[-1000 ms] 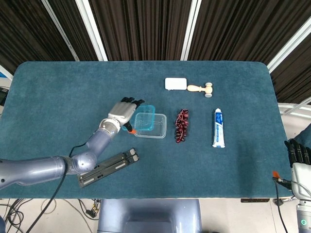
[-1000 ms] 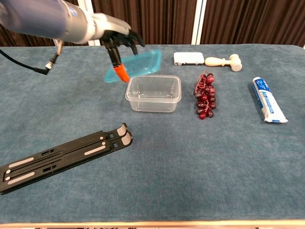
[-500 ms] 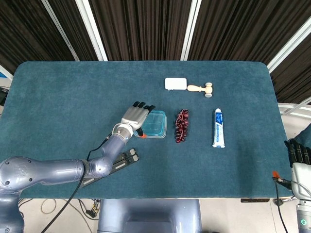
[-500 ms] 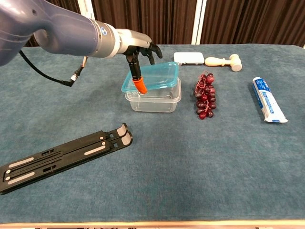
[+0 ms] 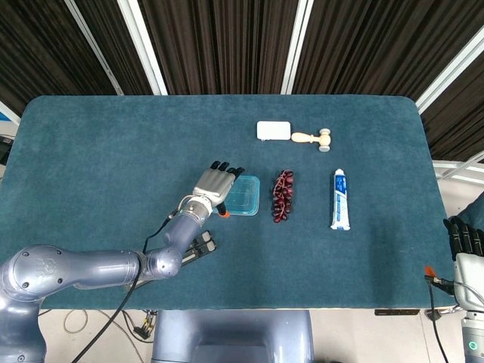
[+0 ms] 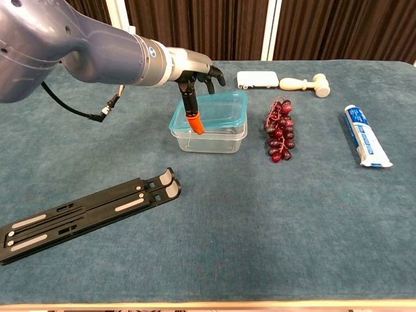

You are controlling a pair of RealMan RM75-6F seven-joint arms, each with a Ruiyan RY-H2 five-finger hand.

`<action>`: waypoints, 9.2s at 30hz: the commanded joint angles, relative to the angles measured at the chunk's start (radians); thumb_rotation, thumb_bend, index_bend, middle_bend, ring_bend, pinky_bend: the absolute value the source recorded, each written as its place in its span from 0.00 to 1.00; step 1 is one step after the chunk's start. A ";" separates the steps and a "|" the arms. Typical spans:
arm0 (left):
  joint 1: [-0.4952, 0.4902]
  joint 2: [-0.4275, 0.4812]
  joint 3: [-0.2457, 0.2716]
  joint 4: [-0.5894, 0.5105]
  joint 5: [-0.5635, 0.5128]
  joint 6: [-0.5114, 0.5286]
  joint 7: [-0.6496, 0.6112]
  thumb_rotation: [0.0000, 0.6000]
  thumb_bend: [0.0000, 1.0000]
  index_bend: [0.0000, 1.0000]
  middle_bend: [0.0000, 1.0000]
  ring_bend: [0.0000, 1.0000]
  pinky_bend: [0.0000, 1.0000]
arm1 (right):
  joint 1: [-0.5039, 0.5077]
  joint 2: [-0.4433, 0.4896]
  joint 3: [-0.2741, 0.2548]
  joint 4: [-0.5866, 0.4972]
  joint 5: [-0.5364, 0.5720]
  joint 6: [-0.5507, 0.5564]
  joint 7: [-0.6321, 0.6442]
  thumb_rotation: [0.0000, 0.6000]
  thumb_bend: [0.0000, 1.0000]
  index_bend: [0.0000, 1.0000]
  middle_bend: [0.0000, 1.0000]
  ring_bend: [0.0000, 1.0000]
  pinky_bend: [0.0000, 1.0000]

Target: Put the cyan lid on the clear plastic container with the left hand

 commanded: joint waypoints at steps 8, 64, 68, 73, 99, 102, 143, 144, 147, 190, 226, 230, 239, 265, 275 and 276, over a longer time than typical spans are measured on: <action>-0.005 -0.025 0.004 0.031 0.001 -0.007 0.014 1.00 0.13 0.10 0.29 0.00 0.00 | 0.000 0.000 0.003 -0.002 0.008 -0.002 0.002 1.00 0.29 0.06 0.04 0.03 0.00; -0.013 -0.078 -0.023 0.058 -0.082 0.056 0.142 1.00 0.13 0.10 0.27 0.00 0.00 | 0.000 0.003 0.004 -0.008 0.014 -0.005 0.007 1.00 0.29 0.06 0.04 0.03 0.00; -0.011 -0.077 -0.026 0.055 -0.080 0.056 0.145 1.00 0.13 0.10 0.27 0.00 0.00 | 0.000 0.003 0.004 -0.008 0.015 -0.005 0.007 1.00 0.29 0.06 0.04 0.03 0.00; -0.006 -0.078 -0.027 0.054 -0.076 0.058 0.151 1.00 0.13 0.09 0.27 0.00 0.00 | 0.000 0.004 0.004 -0.008 0.015 -0.005 0.007 1.00 0.29 0.06 0.04 0.03 0.00; 0.010 -0.096 -0.027 0.069 -0.064 0.058 0.178 1.00 0.12 0.08 0.25 0.00 0.00 | -0.001 0.003 0.007 -0.010 0.020 -0.003 0.008 1.00 0.29 0.06 0.04 0.03 0.00; 0.012 -0.098 -0.029 0.070 -0.062 0.056 0.179 1.00 0.12 0.08 0.24 0.00 0.00 | -0.001 0.002 0.007 -0.011 0.021 -0.003 0.008 1.00 0.29 0.06 0.04 0.03 0.00; 0.004 -0.069 -0.021 0.024 -0.072 0.079 0.237 1.00 0.08 0.02 0.07 0.00 0.00 | -0.002 0.003 0.008 -0.014 0.025 -0.003 0.002 1.00 0.29 0.06 0.04 0.03 0.00; 0.004 -0.066 -0.019 0.021 -0.071 0.084 0.239 1.00 0.08 0.01 0.06 0.00 0.00 | -0.002 0.003 0.008 -0.014 0.025 -0.003 0.001 1.00 0.29 0.06 0.04 0.03 0.00; 0.004 -0.053 -0.011 0.002 -0.069 0.099 0.253 1.00 0.08 0.01 0.05 0.00 0.00 | -0.002 0.003 0.007 -0.015 0.028 -0.007 -0.001 1.00 0.29 0.06 0.04 0.03 0.00; 0.046 -0.092 -0.071 0.205 0.280 -0.063 -0.015 1.00 0.42 0.51 0.27 0.05 0.06 | -0.005 0.003 0.019 -0.031 0.058 -0.005 0.004 1.00 0.29 0.06 0.04 0.03 0.00; -0.001 -0.104 -0.078 0.155 0.274 0.030 0.045 1.00 0.52 0.63 0.50 0.27 0.23 | -0.006 0.007 0.018 -0.038 0.064 -0.011 0.013 1.00 0.29 0.06 0.04 0.03 0.00; -0.006 -0.121 -0.076 0.178 0.254 0.022 0.058 1.00 0.53 0.64 0.53 0.29 0.23 | -0.006 0.008 0.018 -0.039 0.062 -0.011 0.014 1.00 0.29 0.06 0.04 0.03 0.00; -0.001 -0.179 -0.076 0.275 0.261 -0.014 0.041 1.00 0.54 0.65 0.55 0.30 0.24 | -0.006 0.008 0.017 -0.038 0.060 -0.012 0.013 1.00 0.29 0.06 0.04 0.03 0.00; -0.032 -0.314 -0.118 0.509 0.306 -0.137 -0.012 1.00 0.54 0.65 0.55 0.30 0.23 | -0.005 0.005 0.018 -0.038 0.074 -0.017 0.007 1.00 0.29 0.06 0.04 0.03 0.00; -0.042 -0.332 -0.124 0.543 0.293 -0.159 0.006 1.00 0.54 0.65 0.55 0.30 0.23 | -0.006 0.002 0.021 -0.039 0.082 -0.011 -0.009 1.00 0.29 0.06 0.04 0.03 0.00; -0.043 -0.334 -0.123 0.546 0.290 -0.159 0.011 1.00 0.54 0.65 0.55 0.30 0.23 | -0.006 0.002 0.022 -0.039 0.083 -0.011 -0.009 1.00 0.29 0.06 0.04 0.03 0.00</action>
